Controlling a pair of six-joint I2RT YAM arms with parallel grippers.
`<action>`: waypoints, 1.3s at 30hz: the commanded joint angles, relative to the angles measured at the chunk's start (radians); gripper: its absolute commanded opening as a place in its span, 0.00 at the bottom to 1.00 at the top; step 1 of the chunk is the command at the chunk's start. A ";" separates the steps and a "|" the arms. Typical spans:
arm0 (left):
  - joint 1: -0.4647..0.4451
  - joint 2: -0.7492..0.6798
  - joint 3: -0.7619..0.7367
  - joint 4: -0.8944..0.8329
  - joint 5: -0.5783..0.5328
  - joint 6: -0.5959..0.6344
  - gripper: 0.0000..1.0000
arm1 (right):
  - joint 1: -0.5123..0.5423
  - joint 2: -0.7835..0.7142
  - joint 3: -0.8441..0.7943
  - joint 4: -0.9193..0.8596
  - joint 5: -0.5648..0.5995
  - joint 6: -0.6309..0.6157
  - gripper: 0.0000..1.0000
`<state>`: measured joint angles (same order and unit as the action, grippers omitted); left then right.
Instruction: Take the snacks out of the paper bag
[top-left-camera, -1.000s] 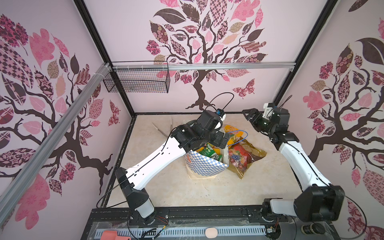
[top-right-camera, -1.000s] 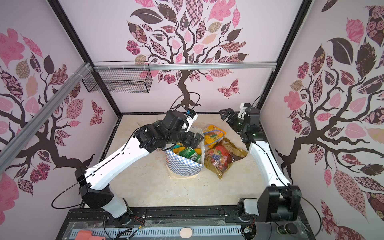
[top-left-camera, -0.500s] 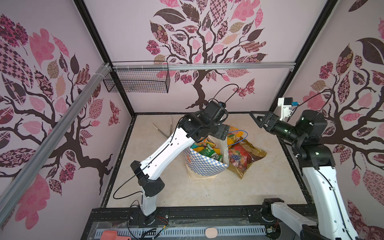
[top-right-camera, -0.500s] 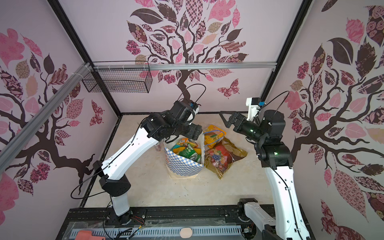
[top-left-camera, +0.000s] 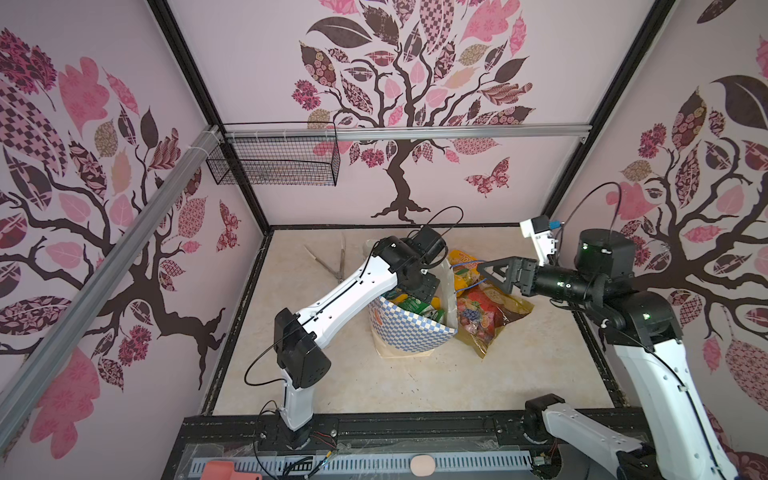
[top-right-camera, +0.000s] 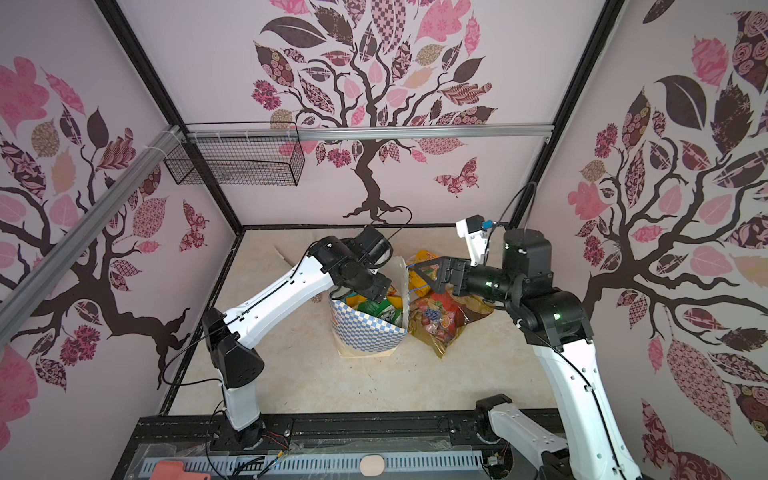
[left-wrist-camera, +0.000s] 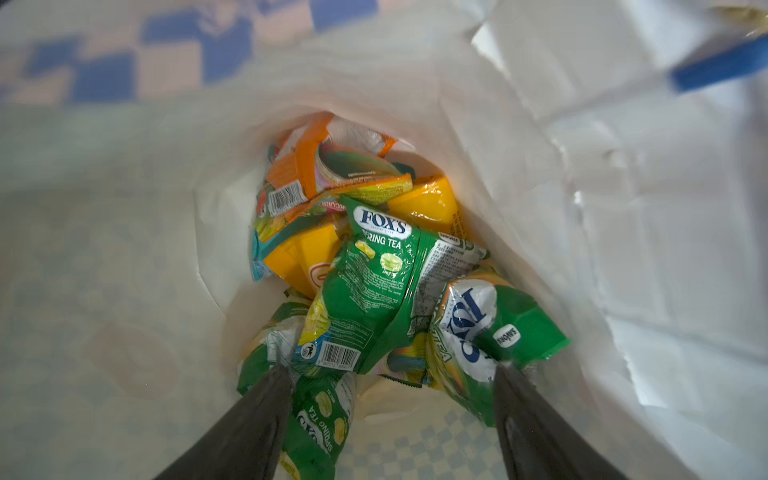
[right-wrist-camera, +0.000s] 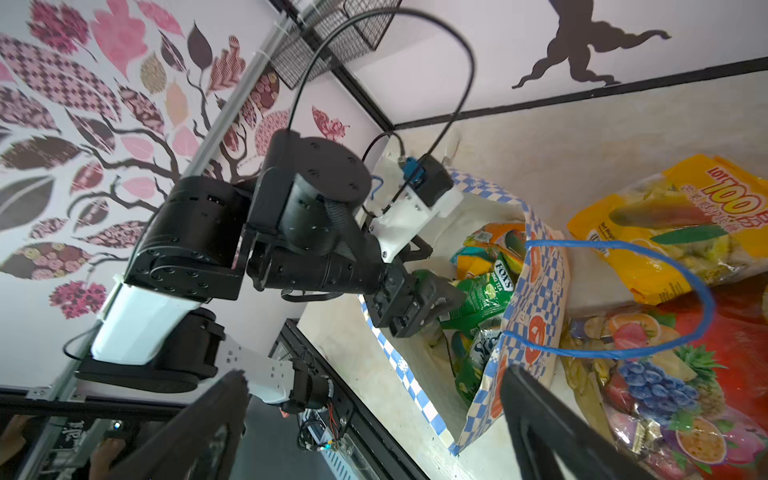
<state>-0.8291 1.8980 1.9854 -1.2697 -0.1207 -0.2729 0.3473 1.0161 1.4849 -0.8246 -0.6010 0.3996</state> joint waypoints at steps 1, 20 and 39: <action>0.008 -0.045 -0.082 0.056 0.025 -0.020 0.79 | 0.207 0.061 0.029 -0.033 0.264 -0.029 0.98; 0.063 -0.018 -0.346 0.160 0.060 -0.023 0.83 | 0.289 0.065 -0.020 0.035 0.314 0.021 0.99; 0.088 0.066 -0.423 0.197 0.084 -0.008 0.50 | 0.289 0.054 -0.045 0.063 0.333 0.039 1.00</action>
<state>-0.7494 1.9461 1.6016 -1.0912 -0.0288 -0.2810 0.6331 1.0935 1.4456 -0.7738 -0.2836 0.4305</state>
